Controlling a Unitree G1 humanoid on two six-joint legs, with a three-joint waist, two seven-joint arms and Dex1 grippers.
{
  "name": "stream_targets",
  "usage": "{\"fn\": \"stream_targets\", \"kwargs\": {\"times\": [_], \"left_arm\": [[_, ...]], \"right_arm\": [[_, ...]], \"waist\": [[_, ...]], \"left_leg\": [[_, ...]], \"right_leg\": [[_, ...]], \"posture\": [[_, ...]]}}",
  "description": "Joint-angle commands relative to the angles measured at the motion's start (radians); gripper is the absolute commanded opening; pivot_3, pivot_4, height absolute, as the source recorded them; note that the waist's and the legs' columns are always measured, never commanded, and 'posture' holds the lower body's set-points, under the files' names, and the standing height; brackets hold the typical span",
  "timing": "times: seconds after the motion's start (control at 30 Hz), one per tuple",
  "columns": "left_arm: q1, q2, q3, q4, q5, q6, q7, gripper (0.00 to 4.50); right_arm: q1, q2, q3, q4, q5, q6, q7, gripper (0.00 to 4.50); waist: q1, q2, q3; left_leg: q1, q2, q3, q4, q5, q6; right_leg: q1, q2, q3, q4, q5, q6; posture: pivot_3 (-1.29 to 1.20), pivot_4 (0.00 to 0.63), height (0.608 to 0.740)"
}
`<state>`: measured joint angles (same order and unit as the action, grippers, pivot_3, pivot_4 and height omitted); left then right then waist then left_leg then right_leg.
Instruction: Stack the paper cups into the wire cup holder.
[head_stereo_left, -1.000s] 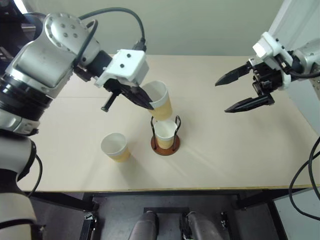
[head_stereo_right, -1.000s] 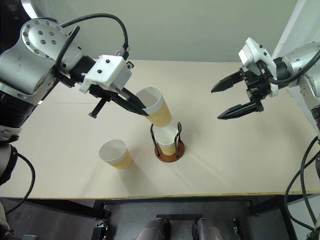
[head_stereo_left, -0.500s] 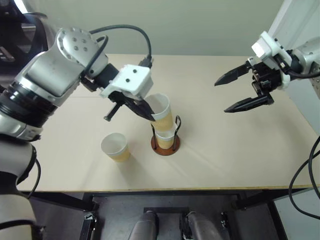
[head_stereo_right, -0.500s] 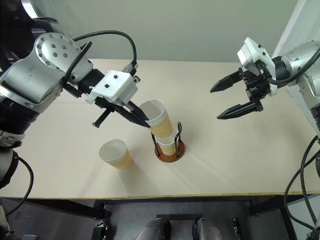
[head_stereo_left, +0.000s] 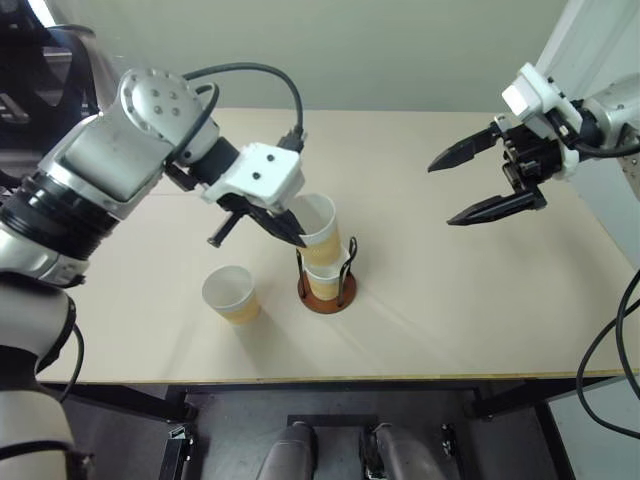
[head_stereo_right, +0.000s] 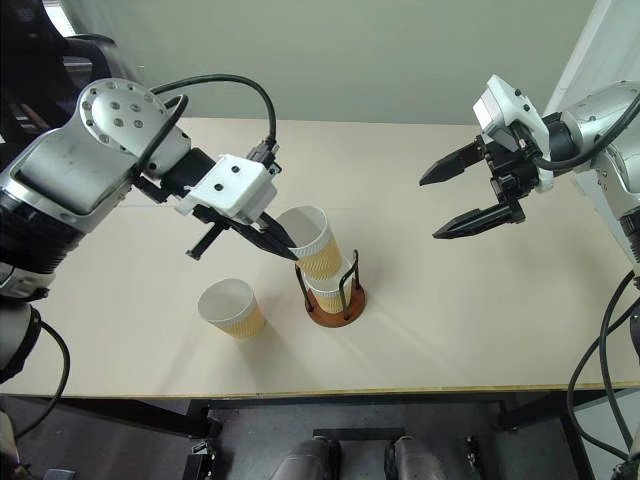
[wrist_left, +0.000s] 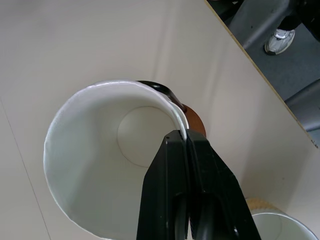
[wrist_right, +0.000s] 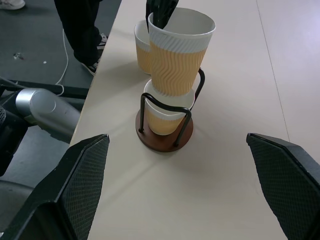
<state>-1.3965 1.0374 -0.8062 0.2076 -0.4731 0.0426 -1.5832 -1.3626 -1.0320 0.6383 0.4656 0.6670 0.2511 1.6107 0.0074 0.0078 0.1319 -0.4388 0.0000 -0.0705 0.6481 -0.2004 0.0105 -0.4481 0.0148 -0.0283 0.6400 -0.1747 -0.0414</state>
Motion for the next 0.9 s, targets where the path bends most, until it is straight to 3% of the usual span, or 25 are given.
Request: {"fn": "stream_targets", "kwargs": {"times": [0.03,0.47,0.6,0.9], "left_arm": [[-0.006,-0.004,0.022,0.007,0.021,-0.028,-0.031,0.01],[0.001,-0.079,0.072,0.052,0.073,-0.046,-0.031,0.01],[0.004,-0.086,0.078,0.043,0.075,-0.025,-0.031,0.97],[0.002,-0.078,0.074,0.027,0.062,-0.007,-0.031,4.28]], "right_arm": [[-0.029,-0.006,-0.025,-0.006,0.001,-0.014,0.004,4.5],[-0.028,-0.008,-0.025,-0.004,-0.01,-0.022,0.004,4.5],[-0.027,-0.009,-0.024,-0.004,-0.012,-0.023,0.004,4.5],[-0.028,-0.007,-0.025,0.002,-0.021,-0.023,0.004,4.5]], "waist": [[0.0,0.0,0.0],[0.002,0.0,0.0],[0.002,0.0,0.0],[0.003,0.0,0.0]], "left_leg": [[0.0,0.0,0.0,0.0,0.0,0.0],[0.0,0.0,0.0,0.0,0.0,0.0],[0.0,0.0,0.0,0.0,0.0,0.0],[0.0,0.0,0.0,0.0,0.0,0.001]], "right_leg": [[0.0,0.0,0.0,0.0,0.0,0.0],[0.0,0.0,0.0,0.0,0.0,0.0],[0.0,0.0,0.0,0.0,0.001,0.001],[0.0,0.0,0.0,-0.001,0.001,0.001]], "posture": [[0.0,0.15,0.74],[0.0,0.15,0.74],[0.0,0.15,0.74],[0.0,0.15,0.74]]}}
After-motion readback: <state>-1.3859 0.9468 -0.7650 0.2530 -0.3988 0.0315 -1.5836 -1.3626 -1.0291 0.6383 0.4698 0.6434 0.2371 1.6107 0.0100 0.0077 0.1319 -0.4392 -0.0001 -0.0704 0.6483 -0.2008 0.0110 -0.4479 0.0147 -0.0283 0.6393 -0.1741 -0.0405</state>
